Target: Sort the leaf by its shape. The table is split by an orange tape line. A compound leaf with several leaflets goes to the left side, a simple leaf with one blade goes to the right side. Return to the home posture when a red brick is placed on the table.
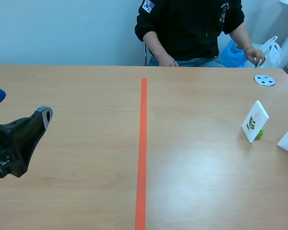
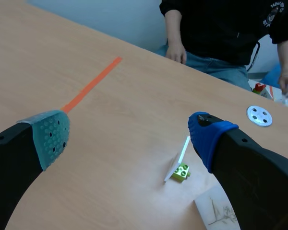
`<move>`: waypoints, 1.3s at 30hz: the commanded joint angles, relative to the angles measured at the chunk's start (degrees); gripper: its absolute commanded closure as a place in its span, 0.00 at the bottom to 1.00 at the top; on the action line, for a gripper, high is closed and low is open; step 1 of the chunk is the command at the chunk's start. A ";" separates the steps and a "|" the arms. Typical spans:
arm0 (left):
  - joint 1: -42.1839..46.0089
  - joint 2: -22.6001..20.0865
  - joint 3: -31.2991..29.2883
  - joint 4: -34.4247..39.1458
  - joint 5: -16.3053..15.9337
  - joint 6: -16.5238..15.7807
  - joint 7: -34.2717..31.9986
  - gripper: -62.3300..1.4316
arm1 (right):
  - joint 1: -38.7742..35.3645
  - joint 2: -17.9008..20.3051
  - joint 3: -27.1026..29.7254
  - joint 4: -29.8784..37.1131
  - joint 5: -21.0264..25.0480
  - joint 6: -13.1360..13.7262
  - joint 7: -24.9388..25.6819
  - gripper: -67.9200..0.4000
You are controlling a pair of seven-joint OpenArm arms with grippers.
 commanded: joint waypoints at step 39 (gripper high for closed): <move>-1.44 0.66 -0.37 0.52 -0.15 0.09 -2.08 0.08 | 2.43 1.03 -8.33 -0.17 -5.22 -1.03 2.82 0.25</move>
